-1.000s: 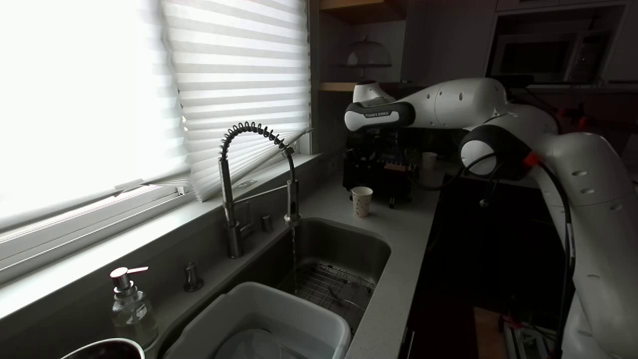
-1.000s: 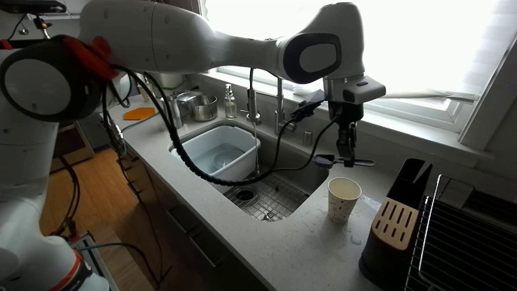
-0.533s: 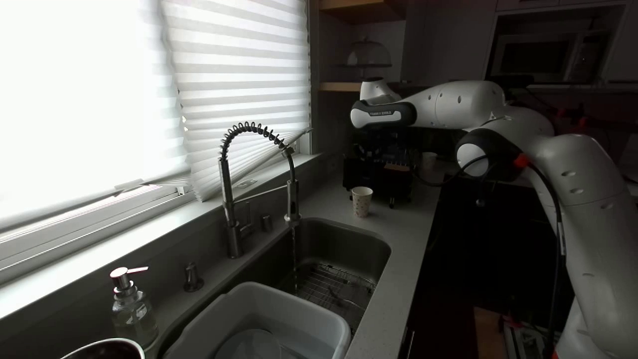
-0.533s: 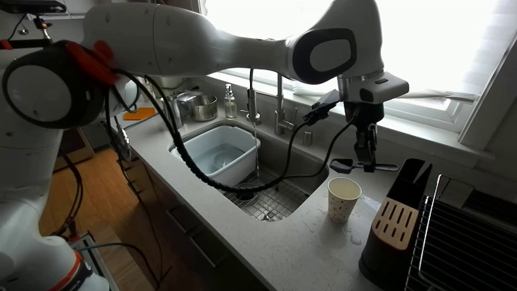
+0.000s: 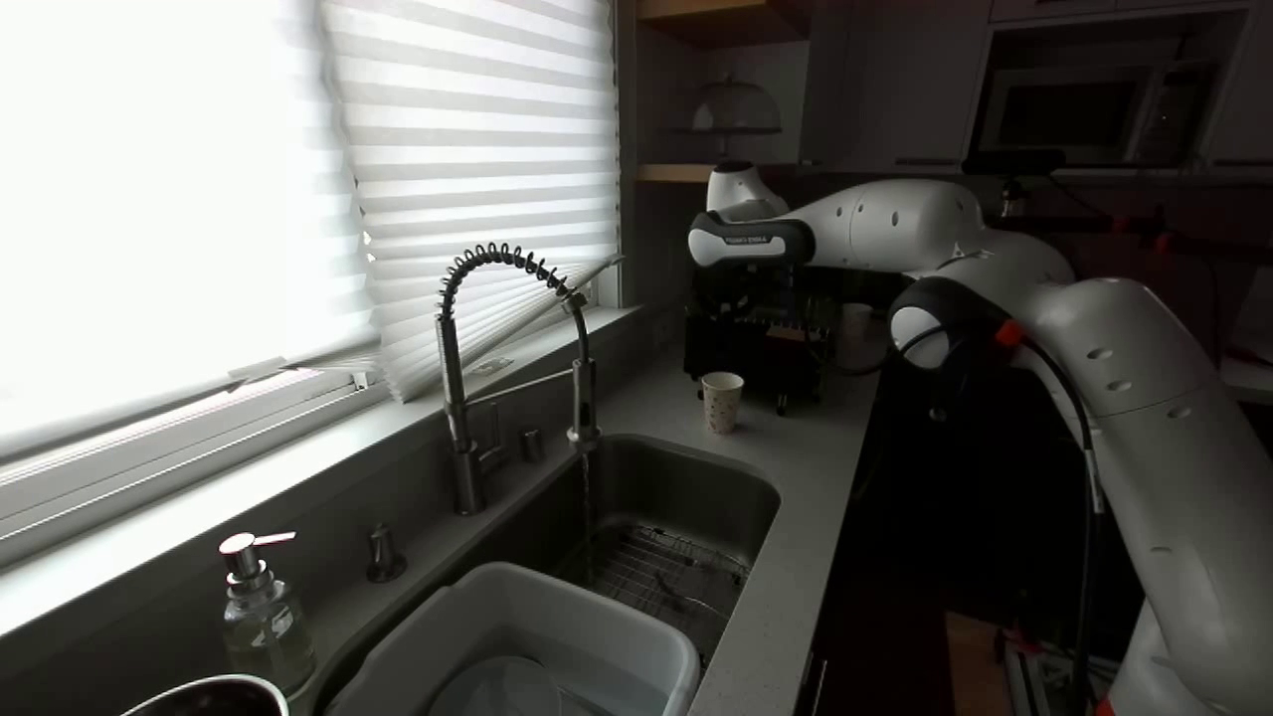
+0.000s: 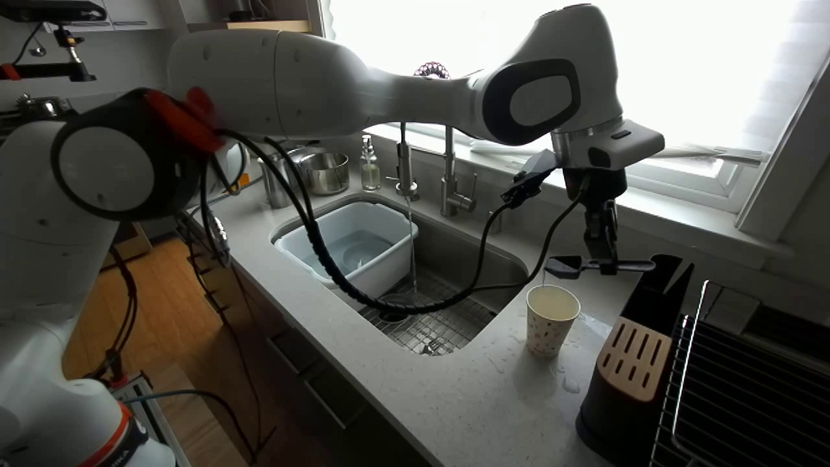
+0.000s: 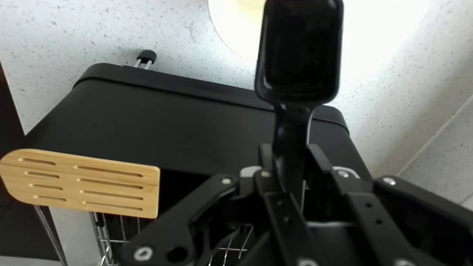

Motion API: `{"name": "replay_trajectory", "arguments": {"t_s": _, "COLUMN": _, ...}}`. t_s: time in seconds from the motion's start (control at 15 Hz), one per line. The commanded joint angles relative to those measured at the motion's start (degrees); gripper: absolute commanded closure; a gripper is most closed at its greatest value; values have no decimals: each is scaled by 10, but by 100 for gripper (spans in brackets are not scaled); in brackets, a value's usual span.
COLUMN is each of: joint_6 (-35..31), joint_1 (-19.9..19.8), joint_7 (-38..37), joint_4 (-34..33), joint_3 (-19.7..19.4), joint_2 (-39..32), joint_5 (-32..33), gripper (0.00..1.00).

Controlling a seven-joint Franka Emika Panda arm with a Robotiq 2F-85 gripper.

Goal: Pour water into the black measuring cup then pour the water into the cup

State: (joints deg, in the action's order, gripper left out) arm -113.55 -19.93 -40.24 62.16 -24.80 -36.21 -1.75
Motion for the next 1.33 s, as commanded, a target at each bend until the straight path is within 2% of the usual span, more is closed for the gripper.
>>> {"name": "replay_trajectory", "arguments": {"t_s": 0.0, "joint_6": -3, "joint_1": -9, "joint_7": 5, "joint_4": -33, "joint_3": 2, "joint_2": -21, "joint_5": -4, "gripper": 94}}
{"name": "replay_trajectory", "arguments": {"t_s": 1.27, "joint_6": -10, "joint_1": 7, "joint_7": 1, "joint_4": -40, "joint_3": -16, "joint_2": -27, "joint_5": 39, "gripper": 94}}
